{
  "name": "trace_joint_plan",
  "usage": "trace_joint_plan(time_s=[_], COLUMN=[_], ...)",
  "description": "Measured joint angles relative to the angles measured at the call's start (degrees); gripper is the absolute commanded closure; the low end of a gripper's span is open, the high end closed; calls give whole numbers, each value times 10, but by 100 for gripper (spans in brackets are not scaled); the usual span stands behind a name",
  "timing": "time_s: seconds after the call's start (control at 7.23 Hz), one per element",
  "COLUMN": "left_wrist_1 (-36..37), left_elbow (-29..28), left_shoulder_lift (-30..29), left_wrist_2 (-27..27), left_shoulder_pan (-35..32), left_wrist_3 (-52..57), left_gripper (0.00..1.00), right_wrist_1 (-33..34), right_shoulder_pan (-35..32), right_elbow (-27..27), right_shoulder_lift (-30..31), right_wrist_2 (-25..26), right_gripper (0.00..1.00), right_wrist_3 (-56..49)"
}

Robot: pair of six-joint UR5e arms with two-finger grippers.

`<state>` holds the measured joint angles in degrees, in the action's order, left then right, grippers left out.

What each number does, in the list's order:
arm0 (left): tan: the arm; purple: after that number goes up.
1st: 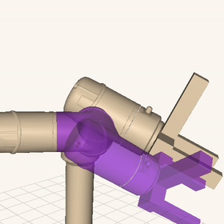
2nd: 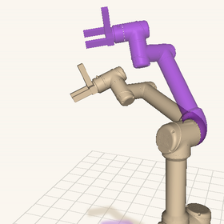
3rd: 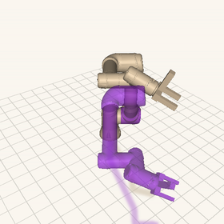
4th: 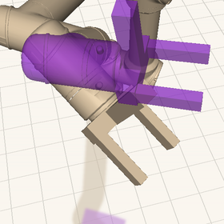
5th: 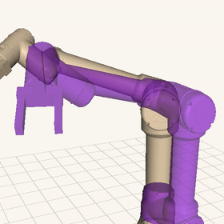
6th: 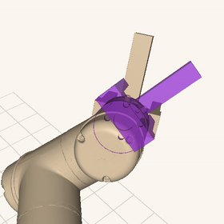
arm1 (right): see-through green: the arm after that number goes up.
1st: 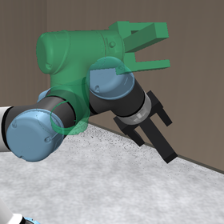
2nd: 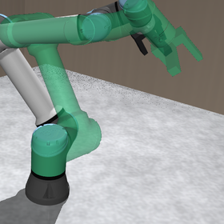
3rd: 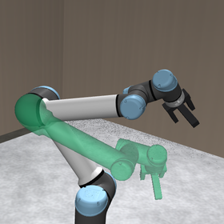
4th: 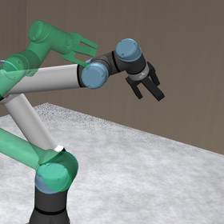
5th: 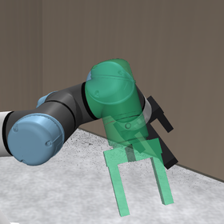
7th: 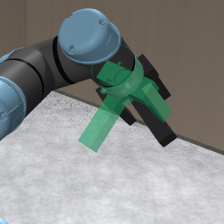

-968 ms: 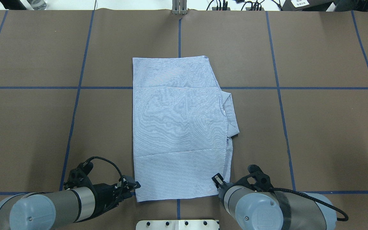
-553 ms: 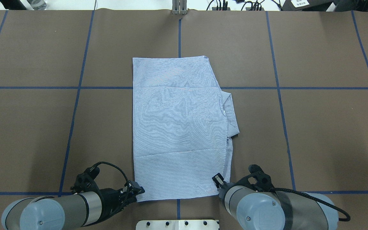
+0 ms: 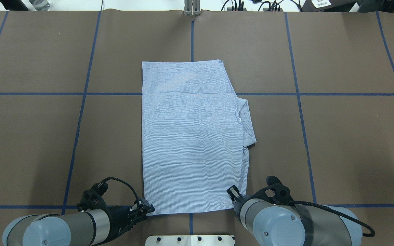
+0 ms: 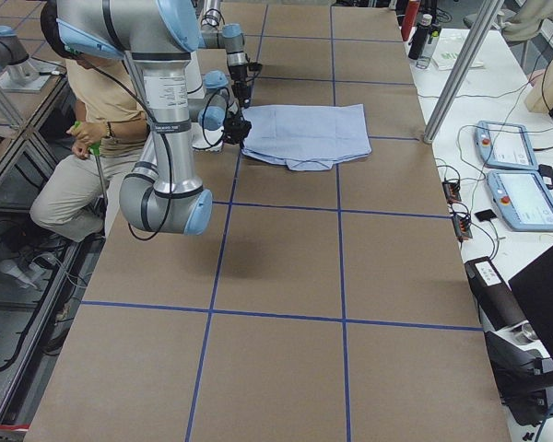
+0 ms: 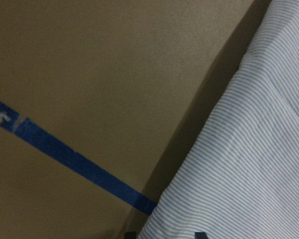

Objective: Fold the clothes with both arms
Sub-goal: 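Bring the left gripper to the other near corner and grasp the near edge with both, then lift the near edge with both grippers and fold it over toward the far edge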

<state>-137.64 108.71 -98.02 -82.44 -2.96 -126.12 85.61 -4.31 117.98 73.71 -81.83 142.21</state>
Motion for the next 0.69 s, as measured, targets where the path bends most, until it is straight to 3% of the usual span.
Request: trace_joint_plan(time_s=[0.14,0.28,0.41,0.69], left_wrist_1=[0,0,0,0], left_elbow=[-2,-6,-9,-2], left_shoulder_lift=[0,-1,-1,-2], left_wrist_2=[0,0,1,0], left_shoulder_pan=[1,1,1,0], left_wrist_3=[0,0,0,0], left_gripper=[72,93,100,100], right_wrist_1=[0,0,0,0], right_shoulder_pan=[0,0,0,-1], right_elbow=[0,0,1,5], right_shoulder_lift=[0,0,-1,-1], right_wrist_2=[0,0,0,0], right_gripper=[100,100,100,100], right_wrist_3=[0,0,0,0])
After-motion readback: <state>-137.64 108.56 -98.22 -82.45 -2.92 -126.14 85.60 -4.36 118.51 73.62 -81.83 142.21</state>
